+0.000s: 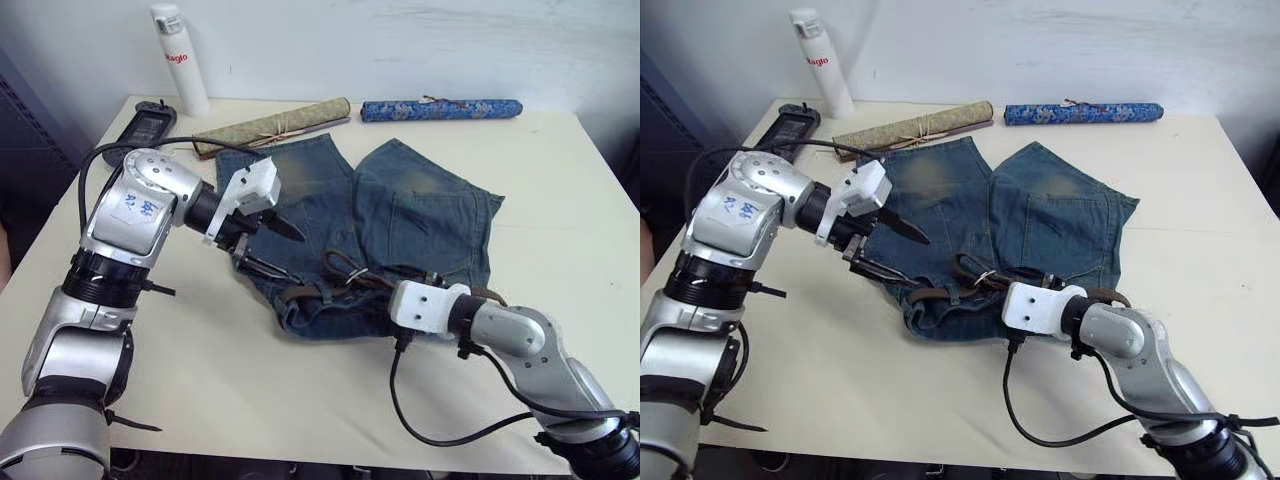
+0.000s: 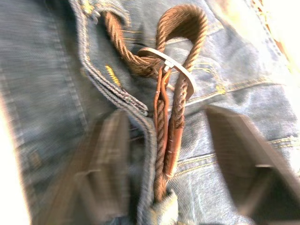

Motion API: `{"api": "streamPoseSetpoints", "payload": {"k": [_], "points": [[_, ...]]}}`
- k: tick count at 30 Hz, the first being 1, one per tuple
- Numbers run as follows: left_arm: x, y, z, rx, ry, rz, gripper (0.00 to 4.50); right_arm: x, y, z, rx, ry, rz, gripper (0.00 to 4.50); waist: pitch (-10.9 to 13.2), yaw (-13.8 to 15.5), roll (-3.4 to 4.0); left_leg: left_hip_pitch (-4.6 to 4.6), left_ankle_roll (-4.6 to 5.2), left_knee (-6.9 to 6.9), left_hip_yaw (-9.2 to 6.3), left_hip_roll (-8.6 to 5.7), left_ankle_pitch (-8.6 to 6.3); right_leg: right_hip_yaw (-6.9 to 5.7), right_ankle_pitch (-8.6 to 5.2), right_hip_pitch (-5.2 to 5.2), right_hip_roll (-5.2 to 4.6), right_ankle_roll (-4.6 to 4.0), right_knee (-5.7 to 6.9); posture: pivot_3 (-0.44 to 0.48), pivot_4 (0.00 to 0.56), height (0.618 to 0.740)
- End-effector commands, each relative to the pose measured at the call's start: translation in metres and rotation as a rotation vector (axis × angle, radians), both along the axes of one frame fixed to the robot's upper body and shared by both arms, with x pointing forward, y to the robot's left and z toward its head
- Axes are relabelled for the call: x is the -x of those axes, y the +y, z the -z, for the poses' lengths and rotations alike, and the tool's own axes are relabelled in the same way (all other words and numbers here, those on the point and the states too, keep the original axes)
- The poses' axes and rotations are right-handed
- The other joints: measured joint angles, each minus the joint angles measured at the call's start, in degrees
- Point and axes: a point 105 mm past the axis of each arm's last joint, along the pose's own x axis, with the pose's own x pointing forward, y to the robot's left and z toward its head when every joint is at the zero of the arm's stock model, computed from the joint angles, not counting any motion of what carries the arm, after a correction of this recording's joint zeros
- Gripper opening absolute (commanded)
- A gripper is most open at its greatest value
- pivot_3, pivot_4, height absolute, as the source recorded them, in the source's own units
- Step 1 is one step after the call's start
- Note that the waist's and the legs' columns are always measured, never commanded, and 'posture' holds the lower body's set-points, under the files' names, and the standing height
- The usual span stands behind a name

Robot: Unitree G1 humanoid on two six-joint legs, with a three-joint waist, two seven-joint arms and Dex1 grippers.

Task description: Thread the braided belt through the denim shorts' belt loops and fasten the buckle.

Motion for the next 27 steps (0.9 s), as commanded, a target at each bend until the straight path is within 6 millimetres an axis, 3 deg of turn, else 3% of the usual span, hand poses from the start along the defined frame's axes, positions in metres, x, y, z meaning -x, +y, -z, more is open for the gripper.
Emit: {"api": "streamPoseSetpoints", "payload": {"k": [1, 8, 9, 10, 12, 19, 27], "points": [[0.011, -0.004, -0.004, 0.009, -0.002, 0.077, 4.50, 0.014, -0.005, -0.022, -0.011, -0.022, -0.053, 4.33, 0.0, 0.0, 0.00, 0.00, 0.00, 0.00, 0.00, 0.00, 0.00, 0.00, 0.00, 0.00, 0.00, 0.00, -0.06, 0.000, 0.150, 0.686], [0.000, -0.019, 0.013, 0.037, 0.010, 0.027, 4.50, 0.034, -0.027, -0.037, -0.116, 0.154, -0.006, 4.33, 0.0, 0.2, 0.00, 0.01, 0.02, 0.00, -0.04, 0.00, -0.01, -0.04, 0.01, 0.10, -0.02, 0.01, -0.11, 0.000, 0.150, 0.686], [-0.004, -0.022, 0.014, 0.046, 0.010, 0.010, 3.99, 0.035, -0.027, -0.039, -0.135, 0.166, -0.001, 4.36, 0.0, 0.2, 0.00, 0.01, 0.02, 0.01, -0.05, 0.00, -0.01, -0.05, 0.01, 0.10, -0.02, 0.01, -0.11, 0.000, 0.150, 0.686], [-0.013, -0.027, 0.017, 0.052, 0.011, -0.045, 3.93, 0.034, -0.028, -0.042, -0.133, 0.159, 0.007, 4.36, 0.0, 0.2, 0.00, 0.01, 0.02, 0.03, -0.06, 0.00, -0.01, -0.05, 0.01, 0.11, -0.03, 0.01, -0.12, 0.000, 0.150, 0.686], [-0.022, -0.037, 0.027, 0.027, -0.010, -0.080, 3.11, 0.030, -0.030, -0.047, -0.131, 0.138, 0.024, 4.36, 0.0, 0.2, 0.00, 0.04, 0.02, 0.03, -0.05, -0.01, -0.01, -0.04, 0.01, 0.11, -0.03, 0.02, -0.14, 0.000, 0.150, 0.686], [-0.015, -0.048, 0.059, -0.064, 0.026, -0.019, 0.11, 0.024, -0.031, -0.055, -0.142, 0.091, 0.060, 4.36, 0.0, 0.0, 0.00, 0.01, 0.02, -0.02, -0.01, 0.01, -0.01, -0.03, 0.01, 0.04, 0.00, 0.01, -0.09, 0.000, 0.150, 0.686], [-0.007, -0.039, 0.092, -0.184, 0.023, 0.007, 0.04, 0.022, -0.035, -0.057, -0.140, 0.090, 0.088, 4.36, 0.0, 0.1, 0.00, 0.01, 0.02, 0.00, -0.01, 0.00, -0.01, -0.03, 0.01, 0.05, -0.02, 0.01, -0.17, 0.000, 0.150, 0.686]]}}
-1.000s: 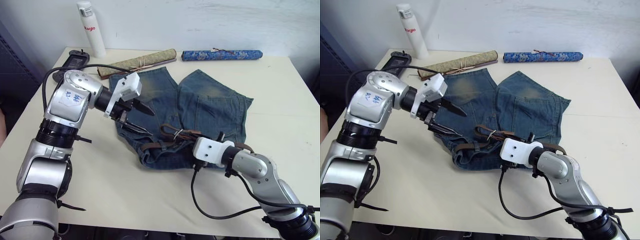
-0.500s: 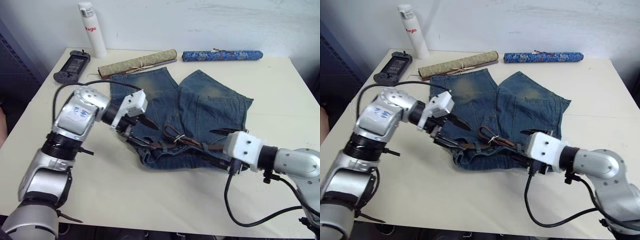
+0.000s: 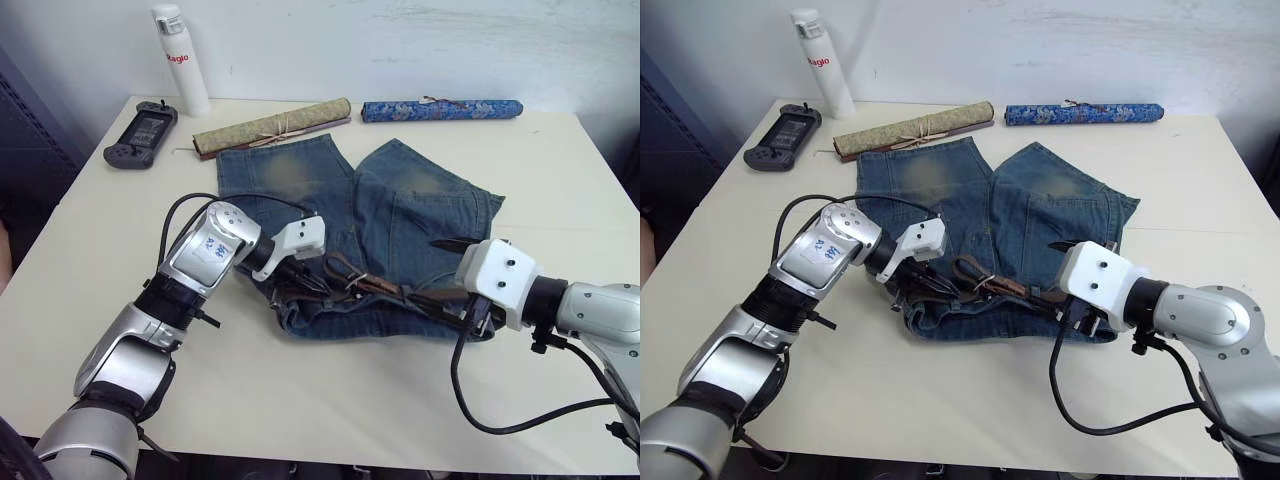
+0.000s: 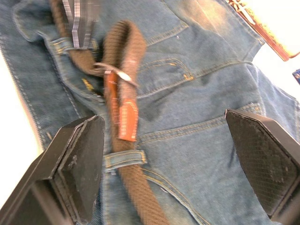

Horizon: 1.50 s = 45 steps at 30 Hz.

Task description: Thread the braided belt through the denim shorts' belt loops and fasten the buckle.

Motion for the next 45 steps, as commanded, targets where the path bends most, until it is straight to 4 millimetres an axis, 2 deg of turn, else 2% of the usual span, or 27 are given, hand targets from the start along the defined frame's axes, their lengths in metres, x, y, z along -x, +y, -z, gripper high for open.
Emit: {"api": "streamPoseSetpoints", "payload": {"k": [1, 6, 12, 20, 31, 36, 40, 45], "points": [[0.008, -0.001, 0.014, -0.047, -0.021, 0.044, 0.04, 0.002, 0.001, -0.010, 0.007, -0.038, -0.004, 4.36, 0.0, 0.0, 0.00, 0.00, 0.00, 0.00, 0.00, 0.00, 0.00, 0.00, 0.00, 0.00, 0.00, 0.00, 0.00, 0.000, 0.150, 0.686], [0.017, -0.004, 0.033, -0.069, -0.017, 0.047, 0.04, -0.003, 0.005, 0.007, 0.035, 0.015, 0.006, 4.36, -0.1, 0.0, 0.02, 0.04, 0.00, 0.00, 0.00, 0.00, 0.00, 0.01, 0.00, 0.04, -0.01, 0.00, -0.01, 0.000, 0.150, 0.686], [0.015, -0.004, 0.032, -0.049, -0.025, 0.013, 0.04, -0.015, 0.021, 0.034, -0.002, 0.082, 0.010, 4.36, -0.2, 0.1, 0.06, 0.08, 0.00, 0.01, 0.00, 0.00, 0.00, 0.01, 0.00, 0.08, -0.03, 0.00, -0.02, 0.000, 0.150, 0.686], [0.011, 0.005, 0.030, -0.062, -0.047, -0.012, 0.04, -0.031, 0.019, 0.053, 0.076, 0.040, 0.025, 4.36, -0.2, -0.1, 0.08, 0.08, 0.00, 0.01, 0.00, -0.01, 0.00, 0.01, 0.00, 0.07, -0.03, 0.00, 0.00, 0.000, 0.150, 0.686], [0.010, 0.006, 0.030, -0.062, -0.053, -0.013, 0.04, -0.037, 0.014, 0.049, 0.039, 0.017, 0.038, 4.36, -0.2, -0.1, 0.10, 0.09, 0.00, 0.01, 0.01, 0.00, 0.00, 0.02, 0.00, 0.06, -0.01, -0.01, 0.01, 0.000, 0.150, 0.686], [0.010, 0.007, 0.031, -0.064, -0.052, -0.019, 0.04, -0.038, 0.019, 0.038, -0.019, 0.003, 0.027, 4.36, -0.2, -0.1, 0.11, 0.10, 0.00, 0.01, 0.01, 0.01, 0.00, 0.02, 0.00, 0.06, -0.01, -0.01, 0.02, 0.000, 0.150, 0.686], [0.011, 0.009, 0.034, -0.069, -0.045, -0.019, 0.04, -0.040, 0.017, 0.033, 0.011, -0.012, 0.018, 4.36, -0.2, -0.1, 0.11, 0.10, 0.00, 0.01, 0.01, 0.00, 0.00, 0.02, 0.00, 0.06, -0.01, -0.01, 0.01, 0.000, 0.150, 0.686], [0.011, 0.010, 0.036, -0.077, -0.046, -0.018, 0.04, -0.037, 0.018, 0.038, 0.025, 0.010, -0.003, 4.36, -0.2, -0.1, 0.11, 0.10, 0.00, 0.01, 0.01, 0.00, 0.00, 0.02, 0.00, 0.06, -0.01, -0.01, 0.02, 0.000, 0.150, 0.686]]}}
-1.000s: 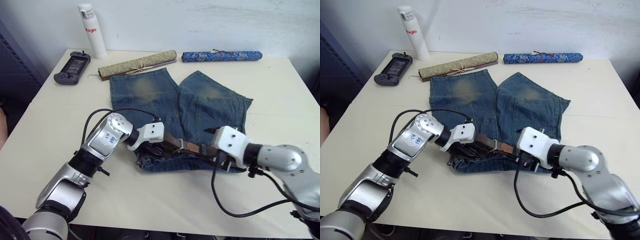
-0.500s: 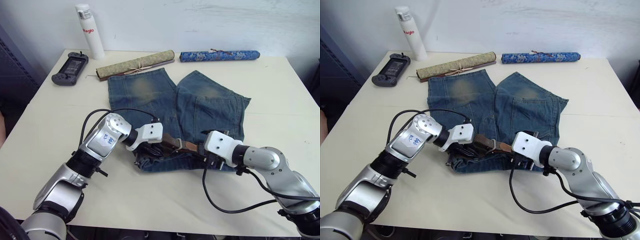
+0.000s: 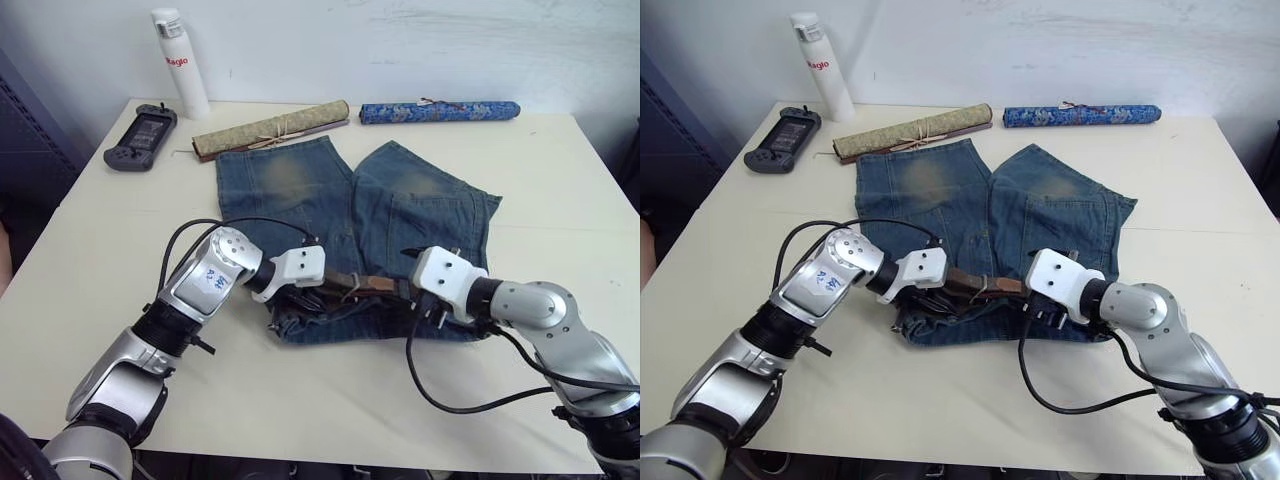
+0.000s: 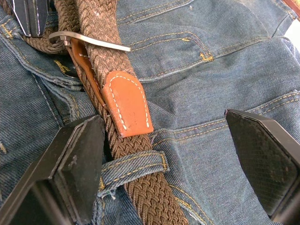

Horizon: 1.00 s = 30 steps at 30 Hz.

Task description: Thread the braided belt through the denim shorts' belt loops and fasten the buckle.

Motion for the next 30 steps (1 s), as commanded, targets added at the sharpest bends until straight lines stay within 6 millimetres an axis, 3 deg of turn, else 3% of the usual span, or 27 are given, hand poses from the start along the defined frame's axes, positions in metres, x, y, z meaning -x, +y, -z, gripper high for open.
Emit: {"api": "streamPoseSetpoints", "payload": {"k": [1, 5, 10, 15, 30], "points": [[0.001, 0.012, 0.020, -0.070, 0.041, -0.037, 0.04, 0.004, 0.000, -0.010, 0.001, -0.033, -0.023, 4.36, 0.0, 0.0, 0.00, 0.00, 0.00, 0.00, 0.00, 0.00, 0.00, 0.00, 0.00, 0.00, 0.00, 0.00, 0.00, 0.000, 0.150, 0.686], [-0.001, 0.014, 0.020, -0.073, 0.037, -0.042, 0.04, 0.016, 0.008, -0.022, -0.058, -0.003, -0.084, 4.36, 0.0, 0.0, 0.00, 0.00, 0.00, 0.00, 0.00, 0.00, 0.00, 0.00, 0.00, 0.00, 0.00, 0.00, 0.00, 0.000, 0.150, 0.686], [-0.002, 0.014, 0.020, -0.076, 0.034, -0.044, 0.04, 0.016, 0.006, -0.027, -0.063, -0.007, -0.084, 4.36, 0.0, 0.0, 0.00, 0.01, 0.00, 0.00, -0.01, 0.00, 0.00, 0.00, 0.00, 0.01, 0.00, 0.00, 0.00, 0.000, 0.150, 0.686], [-0.003, 0.015, 0.019, -0.075, 0.028, -0.045, 0.04, 0.008, -0.005, -0.007, 0.076, -0.032, -0.056, 4.36, 0.0, 0.0, 0.00, 0.02, 0.00, 0.00, 0.00, 0.00, 0.00, 0.00, 0.00, 0.01, 0.00, 0.00, -0.01, 0.000, 0.150, 0.686], [-0.007, 0.018, 0.018, -0.076, 0.017, -0.062, 0.04, -0.003, -0.002, 0.002, 0.095, -0.062, -0.054, 4.36, -0.1, -0.1, 0.05, 0.03, 0.00, 0.00, 0.02, 0.01, 0.00, 0.02, 0.00, 0.01, 0.00, 0.00, 0.00, 0.000, 0.150, 0.686]]}}
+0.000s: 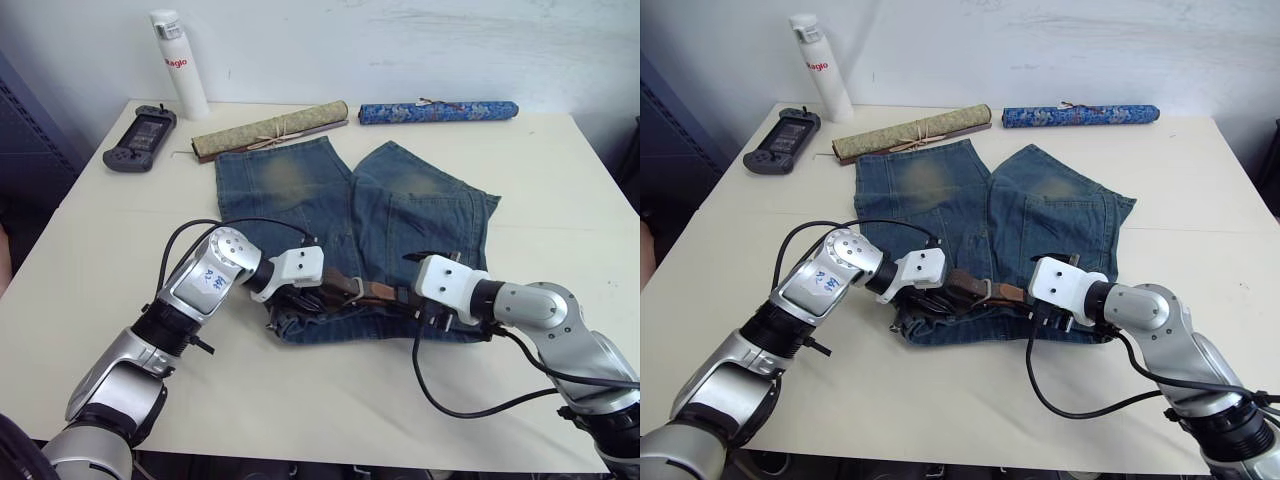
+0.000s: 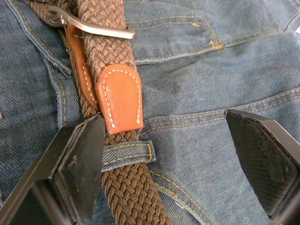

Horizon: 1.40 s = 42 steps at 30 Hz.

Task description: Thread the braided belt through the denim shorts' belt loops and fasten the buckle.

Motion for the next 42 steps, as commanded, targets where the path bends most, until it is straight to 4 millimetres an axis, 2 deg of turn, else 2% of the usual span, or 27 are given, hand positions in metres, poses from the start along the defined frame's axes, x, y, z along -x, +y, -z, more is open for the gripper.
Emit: {"api": "streamPoseSetpoints", "payload": {"k": [1, 15, 18, 21, 22, 34, 37, 42], "points": [[-0.004, 0.015, 0.016, -0.076, 0.020, -0.061, 0.04, -0.002, 0.004, -0.004, 0.009, -0.038, -0.016, 4.36, 0.0, 0.0, 0.00, 0.00, 0.00, 0.00, 0.00, 0.00, 0.00, 0.00, 0.00, 0.00, 0.00, 0.00, 0.00, 0.000, 0.150, 0.686], [-0.006, 0.015, 0.016, -0.073, 0.013, -0.067, 0.04, -0.004, 0.007, 0.010, 0.138, -0.099, -0.056, 4.36, 0.0, 0.0, 0.00, 0.01, 0.00, 0.00, 0.00, 0.00, 0.00, 0.00, 0.00, 0.00, 0.00, 0.00, 0.00, 0.000, 0.150, 0.686], [-0.007, 0.015, 0.016, -0.073, 0.011, -0.069, 0.00, -0.006, 0.008, 0.009, 0.150, -0.128, -0.059, 3.59, 0.0, 0.0, 0.00, 0.02, -0.01, 0.00, 0.01, 0.00, 0.00, 0.01, 0.00, 0.00, 0.00, 0.00, 0.01, 0.000, 0.150, 0.686], [-0.007, 0.016, 0.016, -0.074, 0.009, -0.070, 0.00, -0.007, 0.008, 0.008, 0.156, -0.150, -0.061, 2.15, 0.0, 0.0, 0.00, 0.02, -0.01, 0.00, 0.01, 0.00, 0.00, 0.01, 0.00, 0.00, 0.00, 0.00, 0.02, 0.000, 0.150, 0.686], [-0.007, 0.016, 0.016, -0.074, 0.009, -0.069, 0.00, -0.007, 0.008, 0.008, 0.155, -0.157, -0.060, 1.94, 0.0, 0.0, 0.00, 0.02, -0.01, 0.00, 0.01, 0.00, 0.01, 0.01, 0.00, 0.00, 0.00, 0.00, 0.02, 0.000, 0.150, 0.686], [-0.012, 0.018, 0.014, -0.083, -0.003, -0.069, 0.00, -0.007, 0.007, 0.000, 0.177, -0.216, -0.080, 1.94, 0.0, 0.0, 0.00, 0.03, -0.03, 0.00, 0.01, 0.00, 0.02, 0.01, 0.00, 0.00, 0.00, 0.00, 0.04, 0.000, 0.150, 0.686], [-0.013, 0.017, 0.014, -0.083, -0.004, -0.069, 0.00, -0.004, 0.008, 0.008, 0.189, -0.187, -0.098, 1.94, 0.0, 0.0, 0.00, 0.04, -0.03, 0.00, 0.01, 0.00, 0.02, 0.02, 0.00, 0.00, 0.00, 0.00, 0.05, 0.000, 0.150, 0.686], [-0.013, 0.018, 0.014, -0.082, -0.002, -0.070, 0.00, -0.006, 0.008, 0.008, 0.194, -0.209, -0.084, 1.94, 0.0, 0.0, 0.00, 0.04, -0.04, 0.00, 0.01, 0.00, 0.02, 0.02, 0.00, 0.00, 0.00, 0.00, 0.06, 0.000, 0.150, 0.686]]}}
